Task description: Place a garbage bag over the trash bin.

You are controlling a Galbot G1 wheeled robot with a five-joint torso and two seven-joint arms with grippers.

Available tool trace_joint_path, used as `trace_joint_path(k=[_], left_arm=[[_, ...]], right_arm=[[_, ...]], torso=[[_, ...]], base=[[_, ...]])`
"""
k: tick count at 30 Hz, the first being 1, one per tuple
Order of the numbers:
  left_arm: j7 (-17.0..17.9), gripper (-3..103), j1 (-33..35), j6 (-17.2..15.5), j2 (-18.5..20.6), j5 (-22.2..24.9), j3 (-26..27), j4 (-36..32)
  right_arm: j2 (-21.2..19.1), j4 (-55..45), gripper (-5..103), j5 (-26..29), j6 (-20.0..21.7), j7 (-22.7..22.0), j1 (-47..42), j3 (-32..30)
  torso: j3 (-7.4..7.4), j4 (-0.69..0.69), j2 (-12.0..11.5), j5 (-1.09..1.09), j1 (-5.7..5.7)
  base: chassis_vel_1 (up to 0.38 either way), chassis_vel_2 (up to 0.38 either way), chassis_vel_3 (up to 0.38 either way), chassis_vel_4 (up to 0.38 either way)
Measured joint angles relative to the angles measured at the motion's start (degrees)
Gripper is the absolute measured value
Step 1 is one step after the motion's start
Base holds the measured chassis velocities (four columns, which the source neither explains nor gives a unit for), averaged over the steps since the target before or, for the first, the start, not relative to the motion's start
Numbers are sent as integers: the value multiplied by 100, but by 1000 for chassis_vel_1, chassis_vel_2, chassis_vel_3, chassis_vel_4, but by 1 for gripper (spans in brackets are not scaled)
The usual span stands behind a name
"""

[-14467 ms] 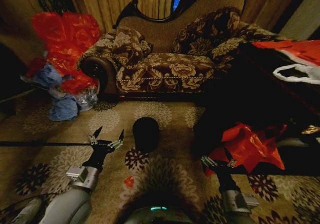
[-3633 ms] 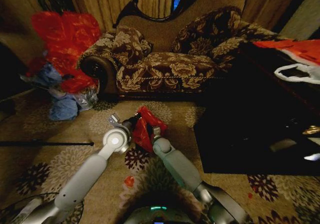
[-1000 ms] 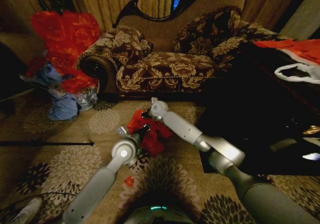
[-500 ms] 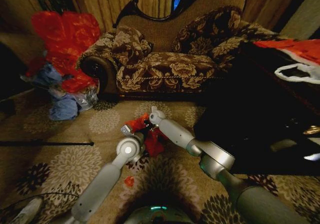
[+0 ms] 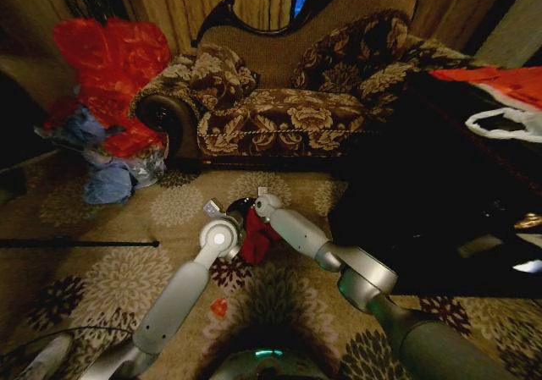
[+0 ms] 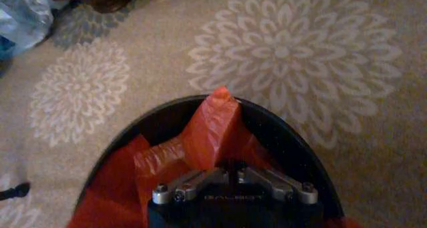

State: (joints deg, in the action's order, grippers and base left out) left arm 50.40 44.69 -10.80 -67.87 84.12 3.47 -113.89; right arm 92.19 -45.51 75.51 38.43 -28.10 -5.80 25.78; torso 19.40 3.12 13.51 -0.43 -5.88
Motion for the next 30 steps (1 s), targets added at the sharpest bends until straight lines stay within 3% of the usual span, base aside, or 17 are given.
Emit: trace_joint_path(k=[21, 30], left_arm=[[166, 0, -90, 50, 289, 21, 200, -220], [101, 0, -474, 115, 243, -117, 361, 468]], right_arm=[[-26, -47, 0, -483, -268, 442, -241, 40], [-25, -87, 0, -589, -370, 406, -409, -8]], torso=[[0, 0, 0, 0, 0], [0, 0, 0, 0, 0]], base=[[0, 0, 0, 0], [0, 0, 0, 0]])
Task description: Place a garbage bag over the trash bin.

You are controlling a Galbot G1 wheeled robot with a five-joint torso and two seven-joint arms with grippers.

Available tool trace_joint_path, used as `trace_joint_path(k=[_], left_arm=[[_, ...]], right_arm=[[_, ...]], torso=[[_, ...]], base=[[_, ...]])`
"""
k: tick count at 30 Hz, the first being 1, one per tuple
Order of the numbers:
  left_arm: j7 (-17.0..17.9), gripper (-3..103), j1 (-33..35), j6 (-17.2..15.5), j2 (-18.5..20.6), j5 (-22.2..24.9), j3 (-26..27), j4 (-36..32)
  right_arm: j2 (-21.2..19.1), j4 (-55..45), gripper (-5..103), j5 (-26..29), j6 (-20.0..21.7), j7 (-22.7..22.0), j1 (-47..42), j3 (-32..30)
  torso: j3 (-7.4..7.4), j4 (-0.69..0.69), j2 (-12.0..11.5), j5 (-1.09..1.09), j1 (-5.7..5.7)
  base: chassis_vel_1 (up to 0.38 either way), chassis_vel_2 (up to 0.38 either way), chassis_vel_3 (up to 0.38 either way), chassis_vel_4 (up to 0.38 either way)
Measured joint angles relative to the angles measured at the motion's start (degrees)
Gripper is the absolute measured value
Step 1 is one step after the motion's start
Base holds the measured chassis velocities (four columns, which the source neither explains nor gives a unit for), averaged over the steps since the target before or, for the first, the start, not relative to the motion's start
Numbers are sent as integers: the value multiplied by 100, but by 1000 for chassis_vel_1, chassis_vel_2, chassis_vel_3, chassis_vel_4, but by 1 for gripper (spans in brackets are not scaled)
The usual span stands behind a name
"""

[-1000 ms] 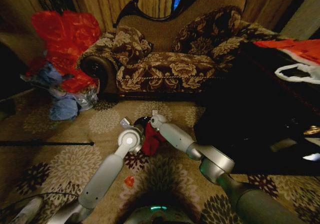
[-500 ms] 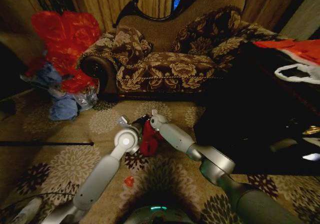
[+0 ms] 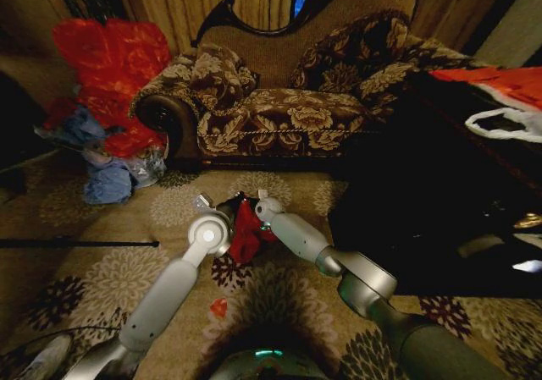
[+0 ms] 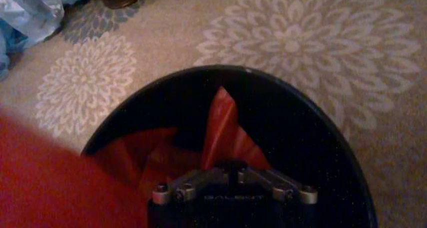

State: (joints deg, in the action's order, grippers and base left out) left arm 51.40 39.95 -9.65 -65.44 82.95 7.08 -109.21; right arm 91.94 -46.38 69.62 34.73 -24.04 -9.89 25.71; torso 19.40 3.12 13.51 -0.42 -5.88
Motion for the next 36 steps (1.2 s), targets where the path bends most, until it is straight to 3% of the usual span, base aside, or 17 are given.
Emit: trace_joint_path(k=[9, 14, 20, 25, 28, 30, 35, 36], left_arm=[[-177, 0, -489, 110, -138, -248, -9, 1091], [-535, 0, -677, 168, -262, -373, -175, 1763], [-634, 0, -786, 173, -353, -387, -310, 1885], [-780, 0, -872, 218, -351, -387, -360, 1858], [-909, 0, -1026, 283, -349, -367, -419, 1890], [-947, 0, -1077, 292, -359, -363, -435, 1921], [-1004, 0, -1292, 301, -483, -368, -561, 2142], [-1004, 0, -1292, 301, -483, -368, -561, 2142]], right_arm=[[21, 61, 0, -180, -65, -6, -126, -135], [21, 131, 0, -435, -174, 208, -170, -146], [-46, -28, -2, -631, -229, 345, -207, -228], [-253, -435, 14, -775, -276, 343, -229, -331], [-549, -938, 30, -839, -310, 240, -301, -436], [-621, -1070, 30, -836, -309, 189, -324, -479], [-1062, -1729, 53, -766, -307, -123, -488, -769], [-1062, -1729, 53, -766, -307, -123, -488, -769]], torso=[[0, 0, 0, 1, 0], [0, 0, 0, 0, 0], [0, 0, 0, 1, 0], [0, -1, 0, 1, 0], [0, 0, 0, 1, 0], [0, -1, 0, 2, 0], [0, 0, 0, 2, 0], [0, 0, 0, 2, 0]], base=[[0, 0, 0, 0], [0, 0, 0, 0], [0, 0, 0, 0], [0, 0, 0, 0], [0, 0, 0, 0], [0, 0, 0, 0], [0, 0, 0, 0], [0, 0, 0, 0]])
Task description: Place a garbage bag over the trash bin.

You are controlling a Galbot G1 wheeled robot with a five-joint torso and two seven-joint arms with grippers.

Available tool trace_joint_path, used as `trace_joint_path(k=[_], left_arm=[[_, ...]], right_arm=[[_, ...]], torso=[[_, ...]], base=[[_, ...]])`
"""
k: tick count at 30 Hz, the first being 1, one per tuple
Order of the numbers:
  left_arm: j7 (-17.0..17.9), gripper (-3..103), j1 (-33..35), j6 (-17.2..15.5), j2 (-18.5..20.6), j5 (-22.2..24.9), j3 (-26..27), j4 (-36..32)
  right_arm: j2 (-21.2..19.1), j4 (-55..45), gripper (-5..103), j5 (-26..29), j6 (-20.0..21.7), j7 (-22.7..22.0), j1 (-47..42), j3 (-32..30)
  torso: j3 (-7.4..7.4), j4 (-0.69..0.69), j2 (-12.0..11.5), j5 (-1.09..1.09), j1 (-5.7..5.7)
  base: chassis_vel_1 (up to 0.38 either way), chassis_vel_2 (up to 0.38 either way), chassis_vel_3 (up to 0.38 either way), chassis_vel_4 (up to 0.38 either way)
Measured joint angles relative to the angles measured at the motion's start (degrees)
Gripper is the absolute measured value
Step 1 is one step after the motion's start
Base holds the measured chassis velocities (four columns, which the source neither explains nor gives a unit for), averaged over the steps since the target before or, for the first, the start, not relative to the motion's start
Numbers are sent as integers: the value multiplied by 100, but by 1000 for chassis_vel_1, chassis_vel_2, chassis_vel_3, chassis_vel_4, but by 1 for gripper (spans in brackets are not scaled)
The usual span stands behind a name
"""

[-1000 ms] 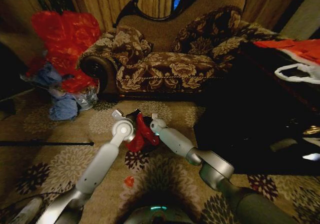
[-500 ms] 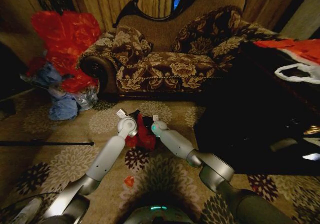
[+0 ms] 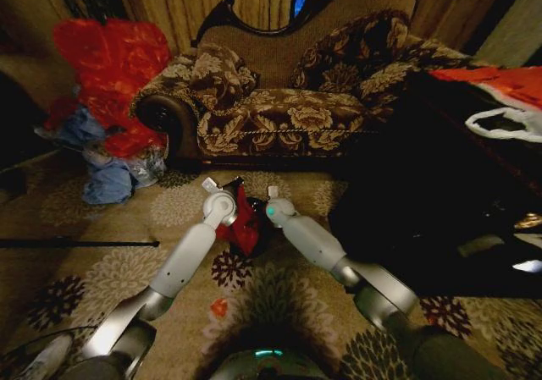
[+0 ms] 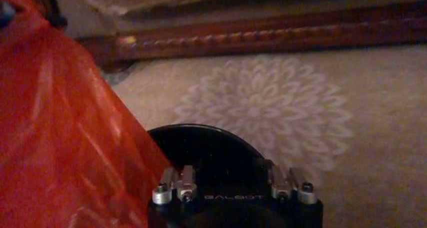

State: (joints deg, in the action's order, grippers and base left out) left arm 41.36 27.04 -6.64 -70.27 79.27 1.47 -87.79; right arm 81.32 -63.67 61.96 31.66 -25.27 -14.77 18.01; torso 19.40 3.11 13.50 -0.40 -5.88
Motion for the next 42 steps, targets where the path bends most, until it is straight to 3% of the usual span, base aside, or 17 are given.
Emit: trace_joint_path(k=[3, 6, 9, 12, 18, 27, 30, 32, 35, 42], left_arm=[[68, 0, -18, 2, -131, -106, -57, 82], [143, 0, -14, 2, -174, -126, -77, 81], [265, 0, 35, -3, -153, -134, -92, -5], [361, 0, 76, -17, -100, -132, -68, -81], [466, 0, 186, -35, -56, -129, 2, -134], [225, 0, 308, 11, -134, -260, 72, -61], [126, 0, 247, 84, -178, -325, 73, 38], [113, 0, 229, 95, -186, -331, 72, 48], [69, 0, 159, 126, -217, -343, 66, 39], [112, 0, 137, 136, -296, -384, 39, -27]], right_arm=[[-247, -364, 69, 321, 8, -120, -104, -14], [-254, -457, 74, 456, 20, -150, -179, -22], [-151, -522, 91, 576, 27, -230, -306, -46], [-118, -611, 99, 615, 18, -258, -342, -5], [-118, -676, 100, 627, 0, -281, -261, 10], [-511, -1224, 100, 541, -25, -356, -376, -277], [-810, -1887, 100, 930, 2, -637, -818, -454], [-833, -1983, 100, 1012, -3, -699, -899, -478], [-870, -2573, 100, 1575, -189, -1064, -1485, -649], [-675, -3214, 100, 1706, -579, -846, -2207, -832]], torso=[[0, 2, 0, -1, 0], [0, 2, 0, -1, 0], [0, 0, 0, -1, 0], [0, -1, 0, -2, 0], [0, -1, 0, -3, 0], [0, 0, 0, -2, 0], [-1, 1, 0, -2, 0], [-1, 1, 0, -1, 0], [-1, 1, 0, -1, 0], [-1, 0, 0, -3, 0]], base=[[0, 0, 0, 0], [0, 0, 0, 0], [0, 0, 0, 0], [0, 0, 0, 0], [0, 0, 0, 0], [0, 0, 0, 0], [0, 0, 0, 0], [0, 0, 0, 0], [0, 0, 0, 0], [0, 0, 0, 0]])
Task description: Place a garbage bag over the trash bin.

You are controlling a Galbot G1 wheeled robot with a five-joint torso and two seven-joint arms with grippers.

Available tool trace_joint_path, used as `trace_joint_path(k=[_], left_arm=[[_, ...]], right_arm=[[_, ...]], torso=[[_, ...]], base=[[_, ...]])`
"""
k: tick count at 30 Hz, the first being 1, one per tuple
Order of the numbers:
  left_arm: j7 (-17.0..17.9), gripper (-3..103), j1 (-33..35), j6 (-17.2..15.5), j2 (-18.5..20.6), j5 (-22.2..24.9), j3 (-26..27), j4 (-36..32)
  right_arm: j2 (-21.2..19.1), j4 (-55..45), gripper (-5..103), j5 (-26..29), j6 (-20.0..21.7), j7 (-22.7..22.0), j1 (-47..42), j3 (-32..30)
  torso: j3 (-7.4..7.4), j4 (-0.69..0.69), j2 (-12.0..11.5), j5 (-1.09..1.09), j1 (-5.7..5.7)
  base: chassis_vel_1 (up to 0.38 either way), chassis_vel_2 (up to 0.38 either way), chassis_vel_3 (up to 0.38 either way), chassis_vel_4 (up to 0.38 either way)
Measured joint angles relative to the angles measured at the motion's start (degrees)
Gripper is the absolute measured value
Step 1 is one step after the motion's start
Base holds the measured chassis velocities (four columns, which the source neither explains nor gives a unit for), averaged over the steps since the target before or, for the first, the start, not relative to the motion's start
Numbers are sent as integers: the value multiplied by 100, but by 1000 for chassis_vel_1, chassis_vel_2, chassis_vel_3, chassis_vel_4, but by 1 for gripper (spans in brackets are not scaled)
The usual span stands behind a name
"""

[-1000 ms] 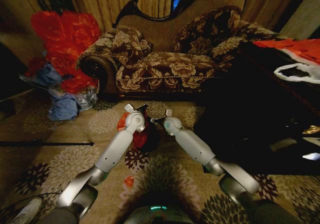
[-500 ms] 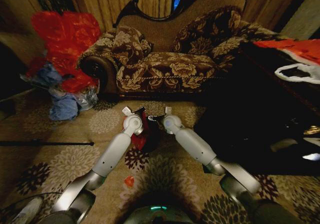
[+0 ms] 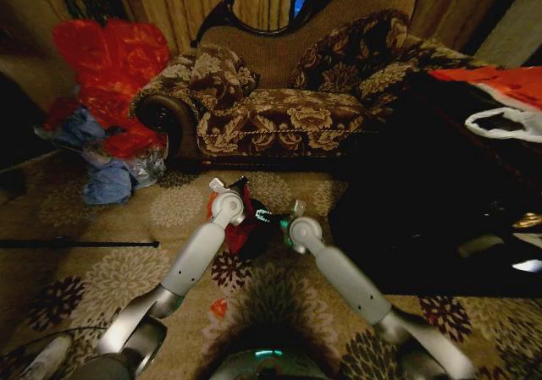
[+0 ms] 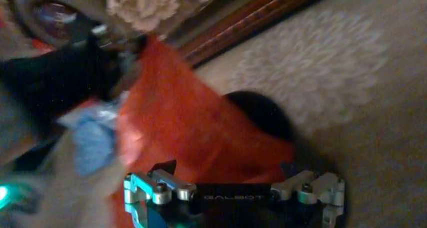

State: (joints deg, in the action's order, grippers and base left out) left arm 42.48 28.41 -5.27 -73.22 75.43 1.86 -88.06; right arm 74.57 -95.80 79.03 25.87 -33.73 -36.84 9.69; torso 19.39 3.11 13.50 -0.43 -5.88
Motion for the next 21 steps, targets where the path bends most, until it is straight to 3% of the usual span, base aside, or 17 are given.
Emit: trace_joint_path(k=[9, 21], left_arm=[[-4, 0, -16, 28, -189, -154, -6, 159], [20, 0, 30, 75, -315, -313, 15, 176]], right_arm=[[254, -459, 100, 155, -245, 166, -640, -29], [833, -115, 100, -14, -506, 318, -655, 94]], torso=[[0, 1, 0, 0, 0], [0, 0, 0, 0, 0]], base=[[0, 0, 0, 0], [0, 0, 0, 0]])
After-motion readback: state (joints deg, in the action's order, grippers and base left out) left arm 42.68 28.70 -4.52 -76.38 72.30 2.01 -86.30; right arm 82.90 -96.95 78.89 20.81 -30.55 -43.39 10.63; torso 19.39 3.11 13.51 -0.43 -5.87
